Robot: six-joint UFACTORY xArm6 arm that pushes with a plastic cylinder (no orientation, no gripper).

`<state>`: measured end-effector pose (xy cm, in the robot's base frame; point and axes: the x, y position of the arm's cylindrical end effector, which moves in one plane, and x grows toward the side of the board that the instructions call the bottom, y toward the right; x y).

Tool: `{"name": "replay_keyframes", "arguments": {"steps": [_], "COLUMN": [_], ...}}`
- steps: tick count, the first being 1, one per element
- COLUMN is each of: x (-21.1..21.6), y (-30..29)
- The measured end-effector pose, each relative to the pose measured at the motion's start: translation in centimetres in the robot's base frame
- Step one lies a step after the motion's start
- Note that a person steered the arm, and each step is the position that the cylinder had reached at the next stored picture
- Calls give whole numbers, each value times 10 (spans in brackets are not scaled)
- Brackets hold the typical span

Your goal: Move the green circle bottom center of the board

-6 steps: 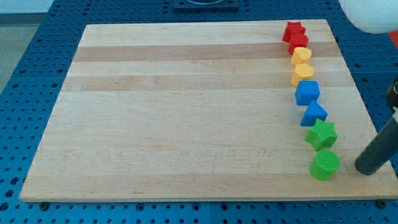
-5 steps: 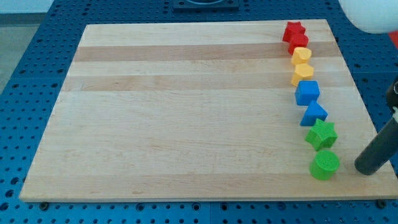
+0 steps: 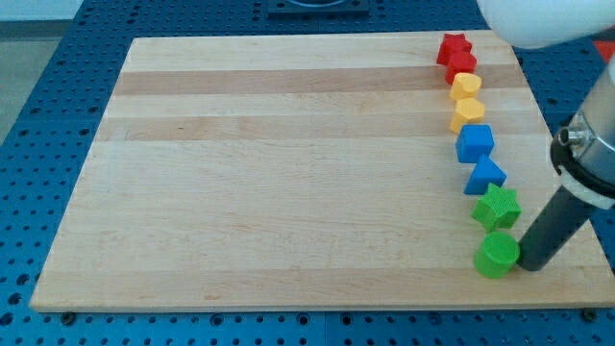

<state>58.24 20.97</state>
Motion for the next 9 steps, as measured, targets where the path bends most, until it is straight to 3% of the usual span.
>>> {"name": "replay_keyframes", "arguments": {"steps": [9], "x": [0], "y": [-127]}}
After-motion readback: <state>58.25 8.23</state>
